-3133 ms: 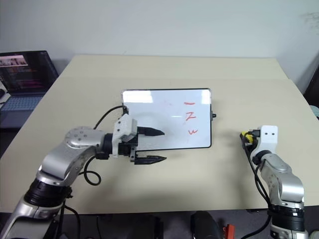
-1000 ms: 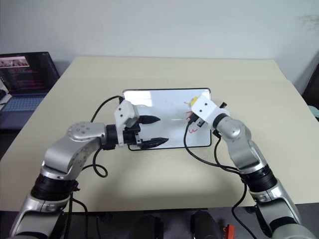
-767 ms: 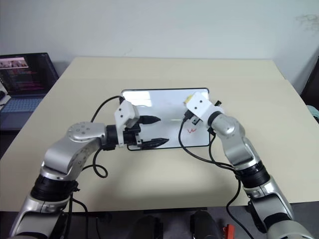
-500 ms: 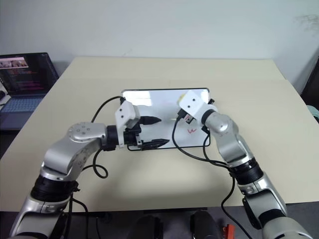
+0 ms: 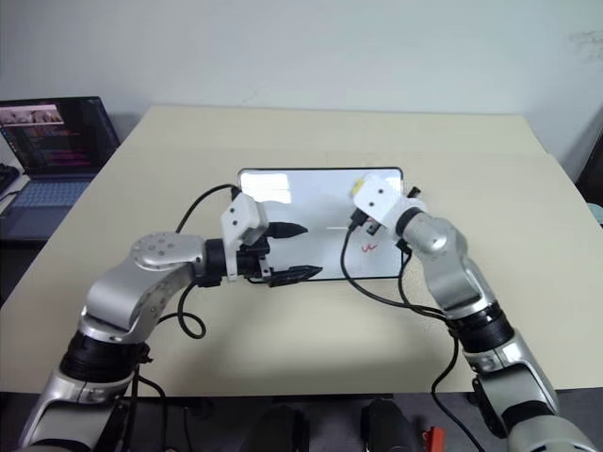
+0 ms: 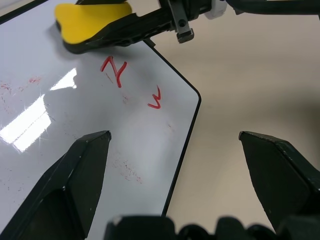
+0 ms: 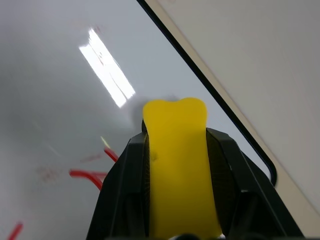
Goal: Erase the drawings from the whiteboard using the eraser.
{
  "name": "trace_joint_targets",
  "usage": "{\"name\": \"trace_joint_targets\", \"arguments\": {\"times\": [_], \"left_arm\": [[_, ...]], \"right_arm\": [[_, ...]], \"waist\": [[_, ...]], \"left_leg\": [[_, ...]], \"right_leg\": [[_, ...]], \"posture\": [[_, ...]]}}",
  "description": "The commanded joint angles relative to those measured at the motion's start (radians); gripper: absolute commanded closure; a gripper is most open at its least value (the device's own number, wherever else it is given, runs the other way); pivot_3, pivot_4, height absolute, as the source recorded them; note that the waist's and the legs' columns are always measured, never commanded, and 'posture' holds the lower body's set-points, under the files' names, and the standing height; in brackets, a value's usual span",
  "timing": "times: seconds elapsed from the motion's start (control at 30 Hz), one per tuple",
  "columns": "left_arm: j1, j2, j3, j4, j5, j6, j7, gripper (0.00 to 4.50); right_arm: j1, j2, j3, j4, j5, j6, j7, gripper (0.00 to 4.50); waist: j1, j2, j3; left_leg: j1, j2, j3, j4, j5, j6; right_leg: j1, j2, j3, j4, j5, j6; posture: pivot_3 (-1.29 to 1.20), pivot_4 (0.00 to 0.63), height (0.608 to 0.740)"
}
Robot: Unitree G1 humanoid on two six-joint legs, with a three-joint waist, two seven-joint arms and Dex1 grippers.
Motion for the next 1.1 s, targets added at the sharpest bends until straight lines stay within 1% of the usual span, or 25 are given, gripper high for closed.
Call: {"name": "trace_joint_targets", "arguments": {"times": [0.03,0.17,0.3,0.77,0.9,1.0,1.1], "left_arm": [[-0.018,-0.006,0.002,-0.035,-0.006,-0.003,-0.002,0.0],[-0.018,-0.008,0.001,-0.033,-0.005,-0.004,-0.003,0.0],[-0.015,-0.008,0.002,-0.036,-0.008,-0.001,-0.003,0.0],[0.0,-0.006,0.004,-0.052,-0.011,0.007,0.005,0.0],[0.009,0.004,0.015,-0.048,-0.007,0.009,0.006,0.0],[0.023,0.018,0.028,-0.041,-0.007,0.018,0.008,0.0],[0.045,0.04,0.026,-0.035,0.0,0.018,0.001,0.0]], "right_arm": [[0.037,-0.037,-0.035,0.0,-0.018,0.04,0.008,3.25],[0.062,-0.053,-0.038,-0.018,-0.021,0.049,0.013,3.25],[0.056,-0.04,-0.031,-0.027,-0.019,0.057,0.009,3.25],[-0.062,0.116,0.047,0.05,-0.036,0.025,0.0,3.25],[-0.055,0.098,0.01,0.046,-0.036,0.004,-0.01,3.25],[-0.033,0.055,-0.02,0.021,-0.03,-0.011,0.0,3.25],[0.008,0.01,-0.019,-0.013,-0.032,-0.032,0.025,3.25]], "waist": [[-0.002,0.0,0.0],[-0.003,0.0,0.0],[-0.006,0.0,0.0],[-0.009,0.0,0.0],[-0.007,0.0,0.0],[-0.006,0.0,0.0],[-0.004,0.0,0.0]], "left_leg": [[0.0,0.0,0.0,0.0,0.0,0.0],[0.0,0.0,0.0,0.0,0.0,0.0],[0.001,0.0,0.0,0.0,0.0,0.0],[0.003,0.0,0.002,-0.001,0.0,0.0],[0.003,0.001,0.002,-0.002,0.0,0.0],[0.002,0.001,0.001,-0.002,0.0,0.0],[0.0,0.001,0.001,-0.002,0.0,0.0]], "right_leg": [[0.0,0.0,0.0,0.0,0.0,0.0],[0.0,0.0,0.0,0.0,0.0,0.0],[0.0,0.001,0.0,0.0,0.0,0.0],[0.0,0.001,0.001,0.0,0.0,0.0],[0.0,0.001,0.001,0.0,0.0,0.0],[0.0,0.001,0.001,-0.001,0.0,0.0],[0.0,0.001,0.001,-0.002,0.0,0.0]], "posture": [[0.0,0.15,0.74],[0.0,0.15,0.74],[0.0,0.15,0.74],[0.0,0.15,0.74],[0.0,0.15,0.74],[0.0,0.15,0.74],[0.0,0.15,0.74]]}}
